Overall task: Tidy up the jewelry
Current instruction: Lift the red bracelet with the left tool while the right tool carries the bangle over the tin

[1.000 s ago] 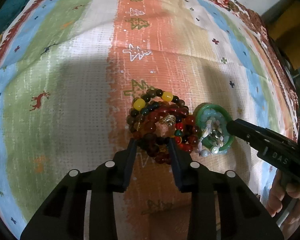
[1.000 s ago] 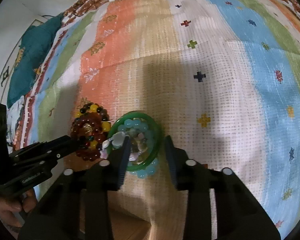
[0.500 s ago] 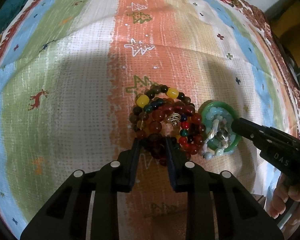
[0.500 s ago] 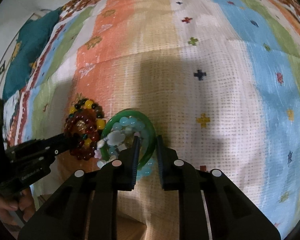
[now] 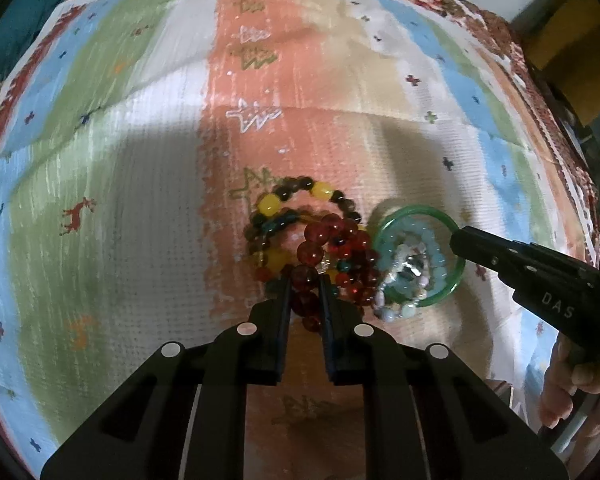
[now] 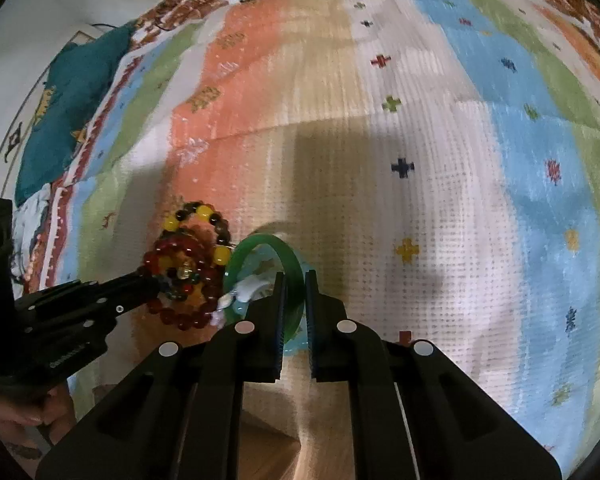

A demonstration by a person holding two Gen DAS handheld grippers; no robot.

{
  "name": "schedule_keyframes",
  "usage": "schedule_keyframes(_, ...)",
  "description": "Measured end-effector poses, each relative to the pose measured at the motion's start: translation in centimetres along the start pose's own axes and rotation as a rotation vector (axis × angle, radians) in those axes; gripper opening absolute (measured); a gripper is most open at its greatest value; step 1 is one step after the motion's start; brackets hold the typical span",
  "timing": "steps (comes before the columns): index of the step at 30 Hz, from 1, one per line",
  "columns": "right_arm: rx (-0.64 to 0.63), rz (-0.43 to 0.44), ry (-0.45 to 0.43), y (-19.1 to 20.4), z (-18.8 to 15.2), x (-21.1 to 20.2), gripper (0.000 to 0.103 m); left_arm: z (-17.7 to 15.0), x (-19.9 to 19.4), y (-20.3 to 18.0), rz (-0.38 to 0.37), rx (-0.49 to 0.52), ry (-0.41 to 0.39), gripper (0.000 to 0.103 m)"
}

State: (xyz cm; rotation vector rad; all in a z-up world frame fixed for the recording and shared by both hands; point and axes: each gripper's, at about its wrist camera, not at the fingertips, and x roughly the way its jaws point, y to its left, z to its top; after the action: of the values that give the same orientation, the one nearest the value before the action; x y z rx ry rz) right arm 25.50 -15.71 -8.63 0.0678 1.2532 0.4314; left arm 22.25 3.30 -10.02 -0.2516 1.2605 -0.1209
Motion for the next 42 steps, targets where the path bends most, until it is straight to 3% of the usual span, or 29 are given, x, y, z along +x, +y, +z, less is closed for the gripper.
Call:
schedule_keyframes(18, -0.017, 0.077, -0.080, 1.2, 0.2, -3.9, 0.011, 0.1, -1.8, -1.1, -0.023, 0.021, -0.036, 0.013)
schedule_keyframes(42, -0.052, 0.064, -0.115, 1.7, -1.4, -5.9, 0.010, -0.8, -5.8, -2.1, -0.040, 0.047, -0.123, 0.013)
